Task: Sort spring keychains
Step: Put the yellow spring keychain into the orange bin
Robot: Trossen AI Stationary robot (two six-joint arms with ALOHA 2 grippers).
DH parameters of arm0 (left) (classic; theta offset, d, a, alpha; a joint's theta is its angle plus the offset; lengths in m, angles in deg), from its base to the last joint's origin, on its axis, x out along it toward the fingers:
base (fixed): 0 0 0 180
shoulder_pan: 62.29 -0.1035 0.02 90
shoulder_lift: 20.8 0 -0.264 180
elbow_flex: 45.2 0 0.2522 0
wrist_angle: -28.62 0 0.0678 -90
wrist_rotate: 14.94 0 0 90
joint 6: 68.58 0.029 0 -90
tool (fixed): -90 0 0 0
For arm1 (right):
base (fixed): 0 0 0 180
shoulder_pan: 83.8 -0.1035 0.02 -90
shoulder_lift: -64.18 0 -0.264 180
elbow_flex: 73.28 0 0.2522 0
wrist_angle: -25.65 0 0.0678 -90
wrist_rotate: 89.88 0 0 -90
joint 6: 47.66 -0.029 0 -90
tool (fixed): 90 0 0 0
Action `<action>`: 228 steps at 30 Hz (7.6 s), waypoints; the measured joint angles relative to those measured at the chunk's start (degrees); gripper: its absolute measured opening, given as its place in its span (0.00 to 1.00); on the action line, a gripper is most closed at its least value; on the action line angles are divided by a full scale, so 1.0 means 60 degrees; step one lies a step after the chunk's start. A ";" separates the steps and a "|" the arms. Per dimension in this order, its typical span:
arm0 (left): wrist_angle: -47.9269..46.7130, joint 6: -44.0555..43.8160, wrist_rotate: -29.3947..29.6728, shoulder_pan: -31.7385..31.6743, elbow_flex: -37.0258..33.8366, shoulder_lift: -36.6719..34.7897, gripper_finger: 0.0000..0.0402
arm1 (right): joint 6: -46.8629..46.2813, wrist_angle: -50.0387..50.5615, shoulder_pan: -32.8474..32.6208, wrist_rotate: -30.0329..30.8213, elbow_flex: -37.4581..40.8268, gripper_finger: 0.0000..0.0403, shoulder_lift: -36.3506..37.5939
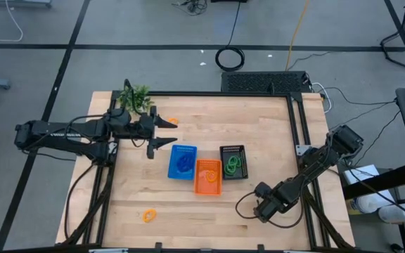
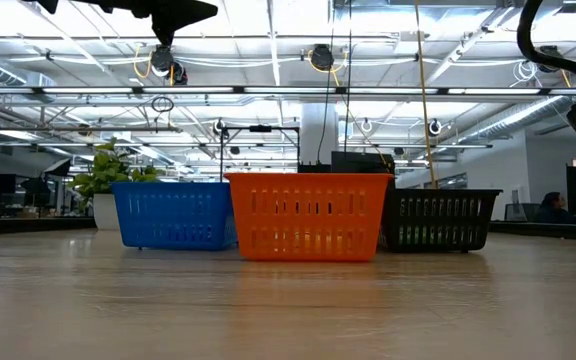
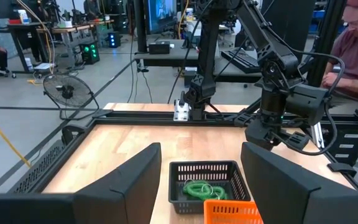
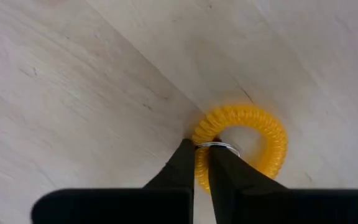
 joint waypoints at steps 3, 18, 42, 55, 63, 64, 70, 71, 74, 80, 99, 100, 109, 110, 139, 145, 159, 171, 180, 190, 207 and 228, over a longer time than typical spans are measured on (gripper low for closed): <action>0.0003 0.0000 0.0000 0.0000 0.0000 0.0000 0.58 | 0.0080 0.0000 0.0000 0.0000 0.0004 0.03 0.0000; 0.0007 0.0004 0.0000 0.0000 0.0000 0.0000 0.58 | 0.0609 -0.0456 -0.0011 0.0982 0.0073 0.02 0.1624; 0.0006 0.0004 0.0000 0.0004 0.0004 0.0004 0.58 | 0.9849 -0.5764 0.2575 0.5016 0.0036 0.02 0.2697; 0.0007 0.0004 0.0000 0.0003 0.0004 0.0004 0.58 | 1.2759 -0.9768 0.4119 0.2275 0.0011 0.02 0.1061; 0.0007 0.0004 0.0000 0.0004 0.0004 0.0004 0.58 | 1.2496 -0.9566 0.4258 0.2277 0.0015 0.03 0.1041; 0.0007 0.0004 0.0000 0.0004 0.0004 0.0004 0.58 | 1.2493 -0.9573 0.4258 0.2277 0.0015 0.04 0.1038; 0.0007 0.0004 -0.0001 0.0004 0.0004 0.0004 0.58 | 1.2493 -0.9651 0.4258 0.2277 0.0015 0.09 0.1042; 0.0007 0.0004 0.0000 0.0002 0.0004 0.0004 0.58 | 1.2493 -0.9695 0.4258 0.2277 0.0015 0.10 0.1042; 0.0007 0.0004 0.0000 0.0001 0.0004 0.0004 0.58 | 1.2493 -0.9755 0.4258 0.2279 0.0015 0.10 0.1042; 0.0007 0.0004 0.0000 0.0002 0.0004 0.0004 0.58 | 1.2419 -0.9755 0.4258 0.2280 0.0015 0.11 0.1042; 0.0007 0.0004 -0.0001 0.0001 0.0004 0.0004 0.58 | 1.2300 -0.9650 0.4277 0.3042 0.0015 0.36 0.1418; 0.0007 0.0004 -0.0002 0.0003 0.0004 0.0004 0.58 | 1.2332 -0.9571 0.4277 0.3035 0.0015 0.36 0.1583; 0.0007 0.0004 0.0000 0.0003 0.0004 0.0004 0.58 | 1.2105 -0.7154 0.4240 0.3034 0.0015 0.35 0.4342; 0.0007 0.0004 -0.0004 0.0004 0.0004 0.0004 0.58 | 1.2123 -0.6773 0.4241 0.3034 0.0015 0.35 0.4717; 0.0009 0.0004 0.0000 0.0016 0.0004 0.0000 0.58 | 1.3128 -1.1546 0.7562 0.1612 0.7628 0.36 1.1531; 0.0048 0.0004 0.0000 0.0022 0.0004 0.0000 0.58 | 1.4337 -1.2256 0.8236 0.0994 0.7648 0.36 1.1650; -0.0219 -0.0280 -0.0007 0.0033 0.0004 0.0000 0.58 | 1.4752 -1.0202 0.8528 0.0998 0.7668 0.36 1.4027; -0.0375 -0.0288 -0.0001 0.0029 0.0004 0.0000 0.58 | 1.4833 -0.7322 0.8524 0.1042 0.7675 0.36 1.6005; -0.1248 -0.1020 0.2237 0.0004 0.0004 0.0000 0.58 | 1.4194 -0.7179 0.8524 0.1042 0.7675 0.36 1.5922; -0.4172 -0.3575 0.3784 -0.2092 0.0011 0.0712 0.58 | 1.4165 -0.7199 0.8524 0.1038 0.7683 0.36 1.5919; -0.5243 -0.3346 0.1062 -0.4124 0.2301 0.6804 0.58 | 1.4165 -0.7198 0.8521 0.1035 0.7683 0.36 1.5919; -0.6251 -0.3154 0.1208 -0.4263 0.3140 0.8717 0.58 | 1.4163 -0.7201 0.8521 0.1037 0.7683 0.36 1.5915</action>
